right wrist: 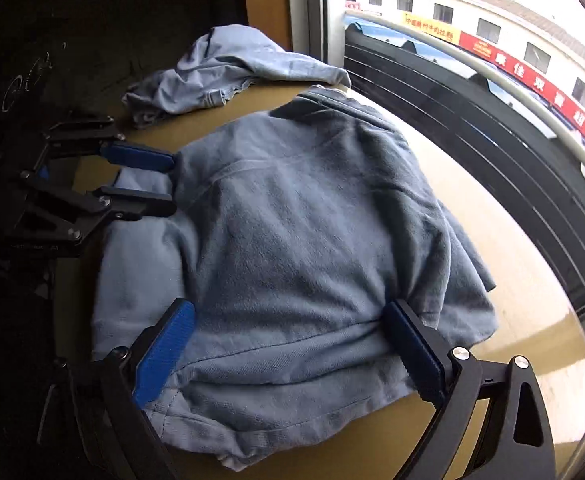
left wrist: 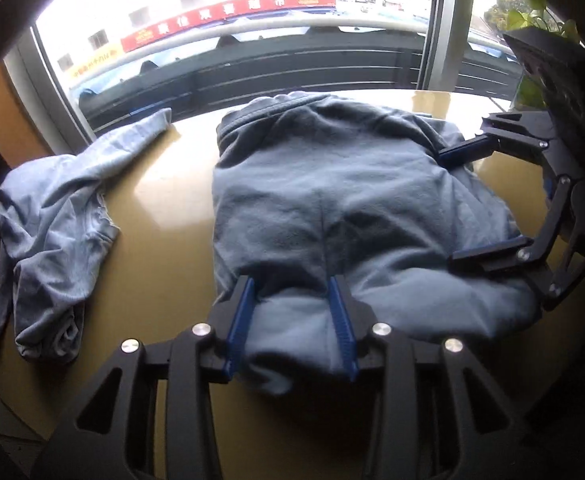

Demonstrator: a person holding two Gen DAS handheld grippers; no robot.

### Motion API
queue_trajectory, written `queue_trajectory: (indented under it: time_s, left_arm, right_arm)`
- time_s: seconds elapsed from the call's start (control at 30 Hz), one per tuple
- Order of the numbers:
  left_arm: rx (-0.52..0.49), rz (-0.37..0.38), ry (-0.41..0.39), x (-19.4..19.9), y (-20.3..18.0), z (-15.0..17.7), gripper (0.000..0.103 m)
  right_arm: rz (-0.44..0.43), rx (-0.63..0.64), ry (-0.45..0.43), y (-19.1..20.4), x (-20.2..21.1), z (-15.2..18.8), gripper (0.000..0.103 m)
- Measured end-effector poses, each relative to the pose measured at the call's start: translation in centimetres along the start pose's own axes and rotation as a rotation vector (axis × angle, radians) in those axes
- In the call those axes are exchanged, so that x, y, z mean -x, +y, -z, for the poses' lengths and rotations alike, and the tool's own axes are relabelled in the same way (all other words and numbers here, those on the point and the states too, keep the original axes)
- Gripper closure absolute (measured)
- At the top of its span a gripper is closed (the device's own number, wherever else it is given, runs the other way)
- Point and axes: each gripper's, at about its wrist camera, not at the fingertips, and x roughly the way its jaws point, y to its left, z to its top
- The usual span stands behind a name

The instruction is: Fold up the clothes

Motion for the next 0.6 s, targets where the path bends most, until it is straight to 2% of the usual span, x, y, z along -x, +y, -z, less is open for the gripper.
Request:
queue_trajectory:
  time_s: [0.1, 0.2, 0.27, 0.33, 0.43, 0.53, 0.6]
  left_arm:
    - [0.032, 0.040, 0.001, 0.6, 0.6, -0.9, 0.065]
    - [-0.008, 0.019, -0.014, 0.4, 0.3, -2.2, 0.056]
    - [-0.022, 0.024, 0.005, -0.9, -0.2, -2.5, 0.044]
    - [-0.032, 0.011, 0.005, -2.0, -0.8, -2.3, 0.041]
    - [-0.035, 0.007, 0.011, -2.8, -1.2, -2.4, 0.041]
    - [-0.030, 0.033, 0.033, -2.7, -1.2, -3.3, 0.041]
    - [-0.042, 0.013, 0.003, -2.2, -1.0, -4.4, 0.040]
  right_arm:
    - [0.062, -0.029, 0.042, 1.2, 2.1, -0.4, 0.007]
    - [0.075, -0.042, -0.013, 4.0, 5.4, -0.6, 0.007]
    - [0.084, -0.051, -0.050, 5.8, 7.6, -0.7, 0.007]
    - [0.114, -0.087, -0.042, 6.5, 9.1, 1.2, 0.007]
    - [0.163, -0.217, -0.075, 6.0, 8.7, 4.2, 0.003]
    - [0.189, -0.247, -0.058, 6.3, 9.7, 4.8, 0.003]
    - [0.180, -0.250, -0.051, 6.2, 10.0, 4.8, 0.003]
